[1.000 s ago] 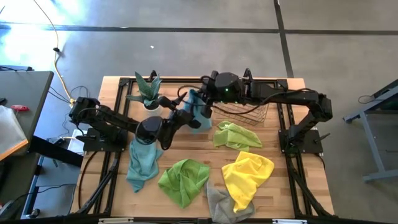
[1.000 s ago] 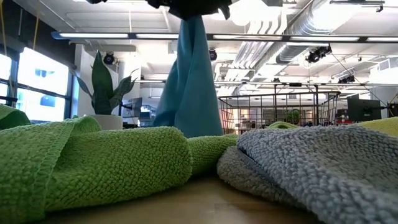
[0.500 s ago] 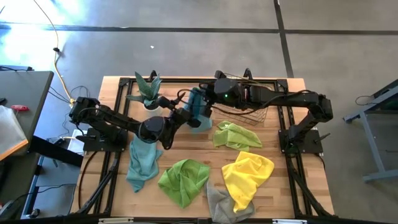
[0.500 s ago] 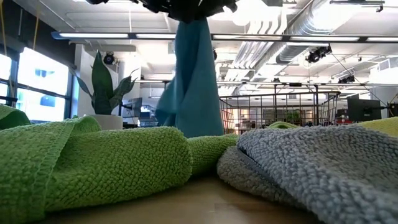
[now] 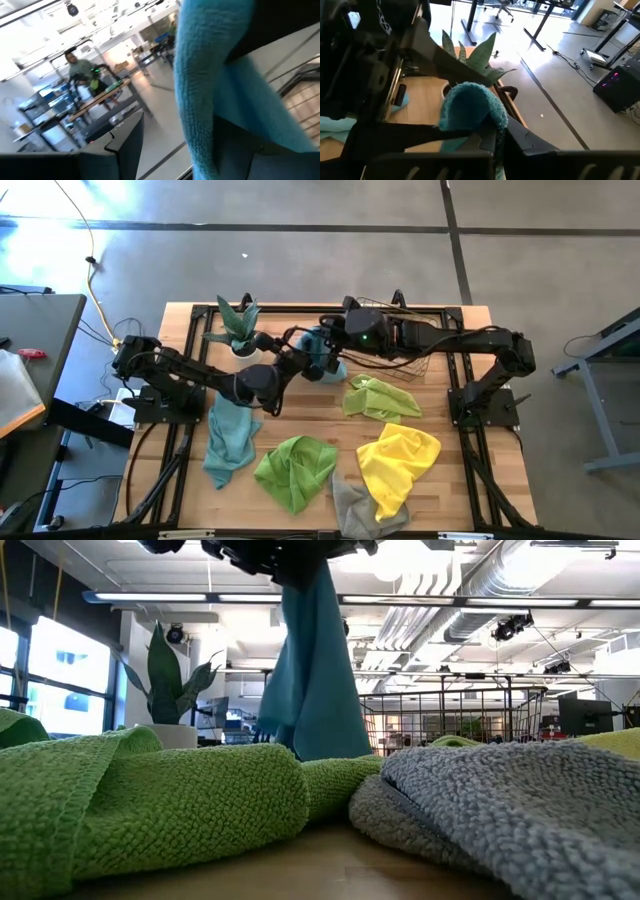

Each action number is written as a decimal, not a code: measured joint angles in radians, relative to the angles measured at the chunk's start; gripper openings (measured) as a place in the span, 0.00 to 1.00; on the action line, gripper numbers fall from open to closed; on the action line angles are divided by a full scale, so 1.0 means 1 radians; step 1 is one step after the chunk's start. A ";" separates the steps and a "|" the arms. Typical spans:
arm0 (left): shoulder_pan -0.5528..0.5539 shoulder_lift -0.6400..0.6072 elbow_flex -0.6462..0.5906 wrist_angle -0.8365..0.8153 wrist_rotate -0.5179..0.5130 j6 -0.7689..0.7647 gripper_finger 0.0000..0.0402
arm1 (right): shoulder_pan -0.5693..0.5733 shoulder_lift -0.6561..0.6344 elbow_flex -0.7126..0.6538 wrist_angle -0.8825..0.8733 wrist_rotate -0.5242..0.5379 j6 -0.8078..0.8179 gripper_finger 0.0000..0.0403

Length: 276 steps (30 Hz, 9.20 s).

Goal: Fold microfiber towels
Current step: Fold the top blue towel

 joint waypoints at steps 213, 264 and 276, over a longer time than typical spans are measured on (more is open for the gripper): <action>-0.385 -0.118 0.220 -1.611 0.970 -1.189 0.00 | 0.216 -0.129 -0.583 0.165 -0.270 0.022 0.00; -0.062 -0.072 0.128 -1.827 0.950 -0.934 0.00 | 0.084 0.027 -0.809 0.630 -0.226 0.228 0.00; 0.031 -0.072 0.012 -1.664 1.014 -0.870 0.00 | 0.062 0.106 -0.808 0.660 -0.226 0.273 0.00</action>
